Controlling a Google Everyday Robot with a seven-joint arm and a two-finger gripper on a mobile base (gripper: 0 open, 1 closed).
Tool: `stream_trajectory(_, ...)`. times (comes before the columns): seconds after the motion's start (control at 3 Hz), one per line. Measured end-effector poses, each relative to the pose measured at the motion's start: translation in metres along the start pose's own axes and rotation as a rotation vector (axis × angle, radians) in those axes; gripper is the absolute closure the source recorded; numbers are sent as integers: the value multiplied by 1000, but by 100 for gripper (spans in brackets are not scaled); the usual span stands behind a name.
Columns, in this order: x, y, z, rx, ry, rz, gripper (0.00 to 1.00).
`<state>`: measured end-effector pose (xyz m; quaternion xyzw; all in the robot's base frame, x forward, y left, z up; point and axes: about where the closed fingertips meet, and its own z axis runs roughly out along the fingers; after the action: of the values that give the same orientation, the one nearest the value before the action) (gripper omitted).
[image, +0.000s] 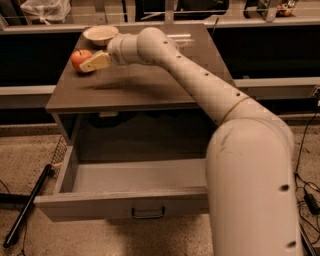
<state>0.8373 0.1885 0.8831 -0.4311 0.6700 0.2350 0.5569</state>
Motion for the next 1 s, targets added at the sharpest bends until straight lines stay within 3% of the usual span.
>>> stream_trajectory(0.33,-11,-6,31,-2,14,105,0)
stream_trajectory(1.0,-4,2,44,-25,37,104,0)
